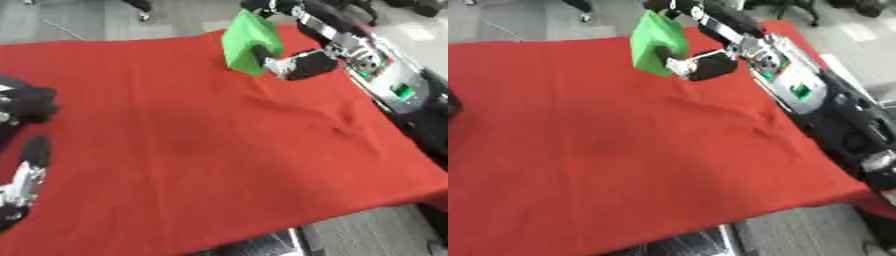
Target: Pick up the objects with one hand, pass them to the other hand, and then place them into the box on the other side of the table.
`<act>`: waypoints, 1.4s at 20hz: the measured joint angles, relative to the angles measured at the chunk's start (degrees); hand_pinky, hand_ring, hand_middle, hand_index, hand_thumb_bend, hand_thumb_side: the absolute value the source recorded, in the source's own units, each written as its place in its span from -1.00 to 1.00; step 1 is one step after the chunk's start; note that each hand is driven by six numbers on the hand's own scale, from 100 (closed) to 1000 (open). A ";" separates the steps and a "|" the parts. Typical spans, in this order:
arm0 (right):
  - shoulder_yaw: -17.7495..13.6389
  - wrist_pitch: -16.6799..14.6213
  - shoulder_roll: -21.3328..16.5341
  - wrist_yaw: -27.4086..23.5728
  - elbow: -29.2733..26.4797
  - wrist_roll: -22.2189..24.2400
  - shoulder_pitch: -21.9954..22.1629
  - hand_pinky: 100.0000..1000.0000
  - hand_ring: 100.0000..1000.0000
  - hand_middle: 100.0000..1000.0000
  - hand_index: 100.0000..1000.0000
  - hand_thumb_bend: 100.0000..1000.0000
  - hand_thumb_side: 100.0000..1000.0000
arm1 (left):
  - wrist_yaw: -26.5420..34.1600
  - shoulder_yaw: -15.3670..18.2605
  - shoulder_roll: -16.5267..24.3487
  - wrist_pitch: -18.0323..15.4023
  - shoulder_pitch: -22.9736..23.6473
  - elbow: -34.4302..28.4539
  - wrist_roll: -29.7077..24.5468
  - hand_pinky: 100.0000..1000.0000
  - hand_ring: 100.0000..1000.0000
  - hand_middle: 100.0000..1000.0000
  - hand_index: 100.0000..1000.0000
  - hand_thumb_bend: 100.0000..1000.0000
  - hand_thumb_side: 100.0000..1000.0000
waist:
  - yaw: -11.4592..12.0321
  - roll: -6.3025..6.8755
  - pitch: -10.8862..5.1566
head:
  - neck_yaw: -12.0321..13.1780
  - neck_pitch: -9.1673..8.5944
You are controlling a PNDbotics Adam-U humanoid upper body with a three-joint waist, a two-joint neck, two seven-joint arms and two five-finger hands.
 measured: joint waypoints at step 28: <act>11.95 14.43 20.17 -12.73 -3.13 6.18 -2.43 1.00 -0.11 -0.34 0.74 -1.00 -0.18 | -18.54 -11.79 1.01 -15.75 -9.30 -0.01 10.31 0.63 0.60 0.68 0.91 0.81 -0.80 | -2.26 -2.25 -0.24 | 1.00 0.00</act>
